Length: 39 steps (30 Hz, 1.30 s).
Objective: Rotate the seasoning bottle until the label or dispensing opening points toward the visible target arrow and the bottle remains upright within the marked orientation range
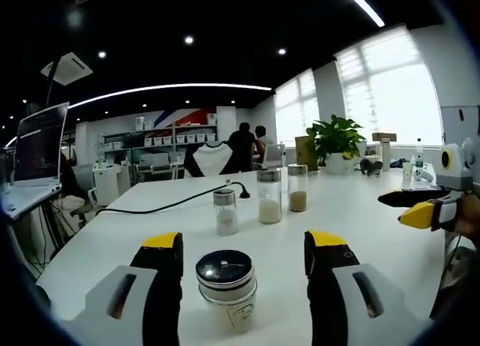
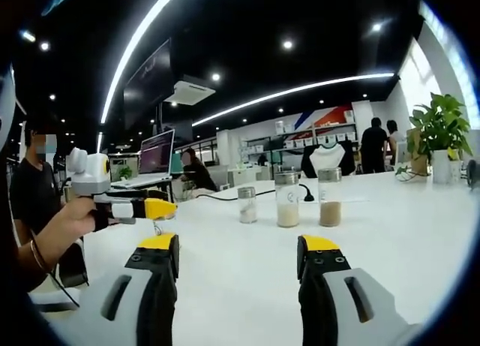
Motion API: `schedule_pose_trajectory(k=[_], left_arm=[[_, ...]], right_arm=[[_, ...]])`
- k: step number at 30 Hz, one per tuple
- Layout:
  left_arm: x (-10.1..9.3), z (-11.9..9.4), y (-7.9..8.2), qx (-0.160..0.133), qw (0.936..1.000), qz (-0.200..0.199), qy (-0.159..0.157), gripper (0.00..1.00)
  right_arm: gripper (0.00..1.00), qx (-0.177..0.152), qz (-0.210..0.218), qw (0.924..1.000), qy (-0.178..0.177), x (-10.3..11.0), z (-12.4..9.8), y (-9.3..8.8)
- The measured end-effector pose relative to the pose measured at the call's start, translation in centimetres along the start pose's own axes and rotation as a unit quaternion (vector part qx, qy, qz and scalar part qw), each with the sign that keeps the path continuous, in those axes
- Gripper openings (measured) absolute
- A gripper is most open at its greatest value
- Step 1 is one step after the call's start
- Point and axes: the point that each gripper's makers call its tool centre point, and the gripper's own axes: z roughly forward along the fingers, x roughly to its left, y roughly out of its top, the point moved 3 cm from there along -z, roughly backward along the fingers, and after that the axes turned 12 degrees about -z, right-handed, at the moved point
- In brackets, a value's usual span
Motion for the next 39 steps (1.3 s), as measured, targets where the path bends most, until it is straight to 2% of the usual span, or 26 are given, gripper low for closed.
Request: schedule_pose_trajectory(k=[10, 14, 21, 27, 31, 37, 39], left_arm=[[-1.5, 1.7, 2.1, -0.026, 0.9996, -0.002, -0.007, 0.7], [-1.9, 2.8, 2.5, -0.03, 0.9994, 0.012, 0.012, 0.69], [-3.2, 4.6, 3.1, -0.036, 0.9991, -0.02, 0.009, 0.69], [-4.1, 6.8, 4.4, -0.055, 0.9979, -0.024, 0.023, 0.69], [-4.4, 8.3, 4.5, -0.048, 0.9985, -0.005, 0.025, 0.69], [-4.4, 10.4, 4.4, -0.042, 0.9987, -0.001, 0.031, 0.68], [-4.7, 11.3, 4.1, -0.033, 0.9992, 0.017, 0.016, 0.69]], right_arm=[[0.64, -0.005, 0.003, 1.0, -0.008, -0.6, -0.4, 0.1], [0.64, -0.004, 0.004, 0.9999, -0.01, -0.8, -0.6, 0.0], [0.63, -0.004, 0.005, 0.9998, -0.019, -1.5, -1.1, 0.0], [0.63, -0.007, 0.01, 0.9996, -0.024, -1.9, -1.4, 0.1], [0.63, -0.009, 0.01, 0.9995, -0.029, -2.1, -1.5, 0.3], [0.63, -0.017, 0.008, 0.9993, -0.034, -2.5, -1.5, 0.8], [0.64, -0.017, 0.004, 0.9992, -0.035, -2.5, -1.5, 0.8]])
